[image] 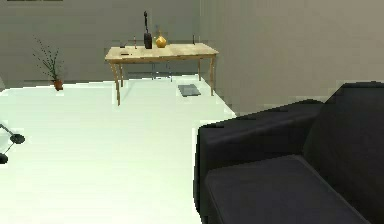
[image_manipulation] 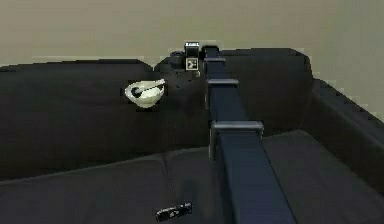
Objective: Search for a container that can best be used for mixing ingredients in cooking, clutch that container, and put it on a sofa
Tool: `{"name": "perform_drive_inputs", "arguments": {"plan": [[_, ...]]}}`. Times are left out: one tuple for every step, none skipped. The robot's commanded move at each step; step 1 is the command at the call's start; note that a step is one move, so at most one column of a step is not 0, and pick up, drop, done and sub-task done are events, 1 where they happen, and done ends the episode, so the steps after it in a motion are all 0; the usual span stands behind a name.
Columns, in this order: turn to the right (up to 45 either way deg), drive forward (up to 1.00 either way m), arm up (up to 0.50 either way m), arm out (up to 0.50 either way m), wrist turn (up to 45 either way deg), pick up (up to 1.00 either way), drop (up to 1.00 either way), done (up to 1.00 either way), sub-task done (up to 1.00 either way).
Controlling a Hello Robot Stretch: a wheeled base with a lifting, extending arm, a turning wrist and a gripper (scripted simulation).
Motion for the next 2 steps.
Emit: {"name": "perform_drive_inputs", "arguments": {"plan": [[0.0, 0.0, 0.0, 0.0, 45.0, 0.0, 0.0, 0.0, 0.0], [0.0, 0.0, -0.24, 0.0, 0.0, 0.0, 0.0, 0.0, 0.0]]}}
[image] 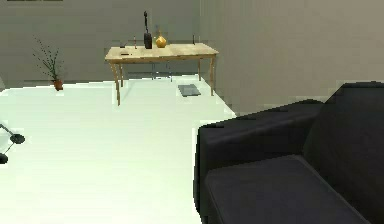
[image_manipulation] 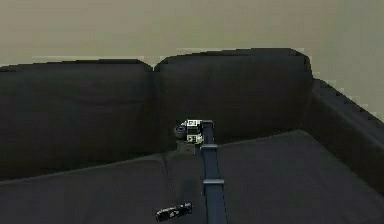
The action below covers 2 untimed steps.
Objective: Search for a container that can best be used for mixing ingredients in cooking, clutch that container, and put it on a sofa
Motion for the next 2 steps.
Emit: {"name": "perform_drive_inputs", "arguments": {"plan": [[0.0, 0.0, -0.32, 0.0, 0.0, 0.0, 0.0, 0.0, 0.0], [0.0, 0.0, 0.0, 0.0, 0.0, 0.0, 1.0, 0.0, 0.0]]}}
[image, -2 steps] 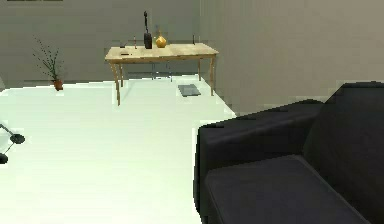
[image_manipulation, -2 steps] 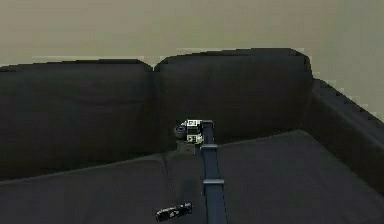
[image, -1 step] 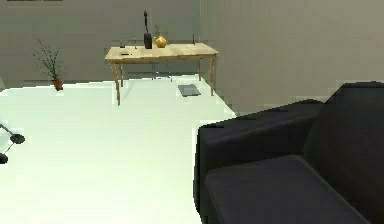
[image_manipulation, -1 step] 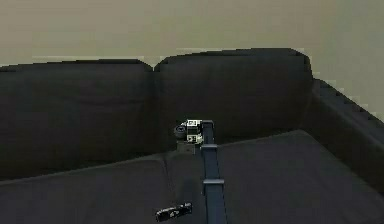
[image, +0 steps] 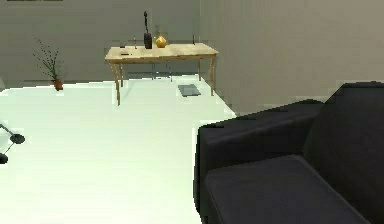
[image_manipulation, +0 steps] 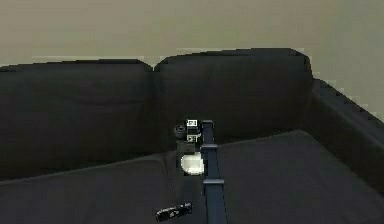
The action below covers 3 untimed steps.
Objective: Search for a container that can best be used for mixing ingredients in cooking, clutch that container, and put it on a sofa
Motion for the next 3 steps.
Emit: {"name": "perform_drive_inputs", "arguments": {"plan": [[0.0, 0.0, 0.1, 0.0, 0.0, 0.0, 0.0, 0.0, 0.0], [0.0, 0.0, 0.0, -0.08, 0.0, 0.0, 0.0, 0.0, 0.0], [0.0, 0.0, 0.0, 0.0, 0.0, 0.0, 0.0, 1.0, 0.0]]}}
